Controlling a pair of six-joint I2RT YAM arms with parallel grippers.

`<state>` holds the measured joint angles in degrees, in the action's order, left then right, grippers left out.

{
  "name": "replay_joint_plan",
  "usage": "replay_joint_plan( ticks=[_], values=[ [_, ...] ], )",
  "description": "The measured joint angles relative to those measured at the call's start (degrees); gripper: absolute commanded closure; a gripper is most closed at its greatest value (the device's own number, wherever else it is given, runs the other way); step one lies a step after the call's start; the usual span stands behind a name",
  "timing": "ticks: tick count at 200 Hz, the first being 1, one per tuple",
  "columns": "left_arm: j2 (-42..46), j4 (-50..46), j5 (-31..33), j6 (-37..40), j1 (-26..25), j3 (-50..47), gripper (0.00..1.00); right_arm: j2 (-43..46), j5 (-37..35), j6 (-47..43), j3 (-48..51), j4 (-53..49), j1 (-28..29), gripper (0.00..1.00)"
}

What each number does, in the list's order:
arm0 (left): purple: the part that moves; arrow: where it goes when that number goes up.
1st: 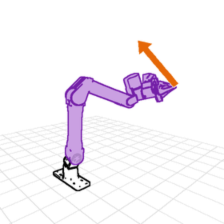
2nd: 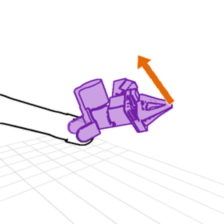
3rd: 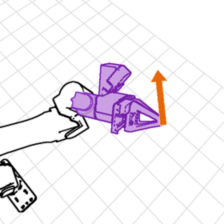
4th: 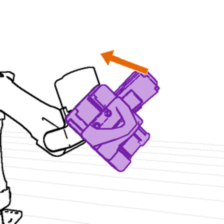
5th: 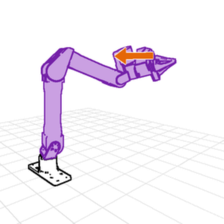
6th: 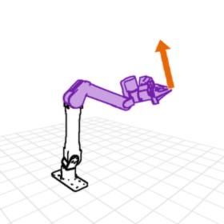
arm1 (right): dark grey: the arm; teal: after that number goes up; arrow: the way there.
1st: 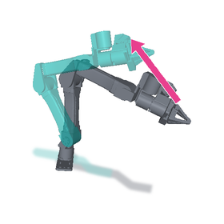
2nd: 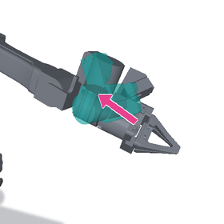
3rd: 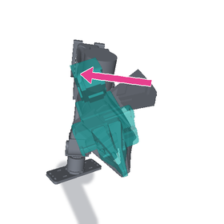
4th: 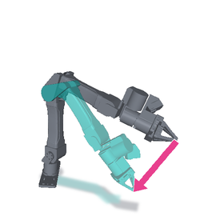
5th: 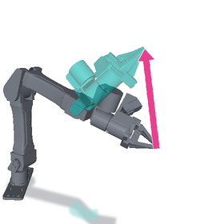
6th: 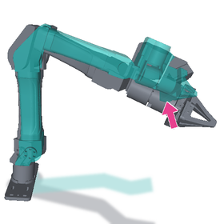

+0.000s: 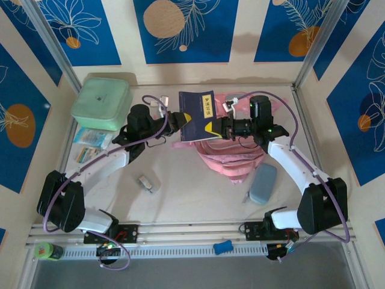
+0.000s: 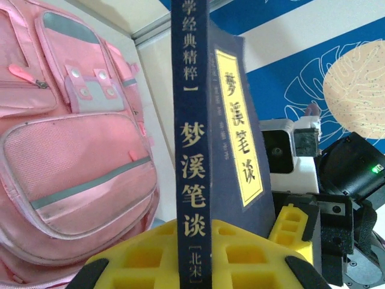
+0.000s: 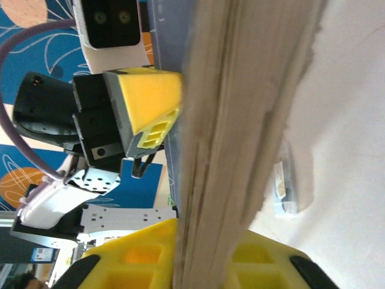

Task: Pack the student bag
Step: Pick up the book from the middle-left of the table, then open the student bag at the center of the table.

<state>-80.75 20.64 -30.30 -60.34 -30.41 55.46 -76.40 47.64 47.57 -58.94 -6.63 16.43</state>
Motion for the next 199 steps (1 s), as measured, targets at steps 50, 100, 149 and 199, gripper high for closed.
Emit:
replay_joint_plan(
  ticks=[50, 100, 149, 199],
  values=[
    [0.04, -5.40, 1.66, 4.94, -0.90, 1.84, 0.73, 0.11, -3.19, -5.05, -2.21, -8.72, -0.59, 1.00],
    [0.63, -19.43, 6.84, 21.57, -2.43, 6.88, 0.54, 3.28, -10.58, -9.70, -5.09, -20.94, -6.93, 1.00],
    [-5.68, -27.63, 9.44, 39.47, -6.86, 14.62, 0.45, 7.37, -16.83, -11.19, -5.09, -28.87, -15.06, 1.00],
    [-19.54, -35.76, 10.88, 52.70, -11.54, 26.51, 0.37, 10.14, -20.74, -11.17, -3.80, -32.28, -21.86, 1.00]
  ],
)
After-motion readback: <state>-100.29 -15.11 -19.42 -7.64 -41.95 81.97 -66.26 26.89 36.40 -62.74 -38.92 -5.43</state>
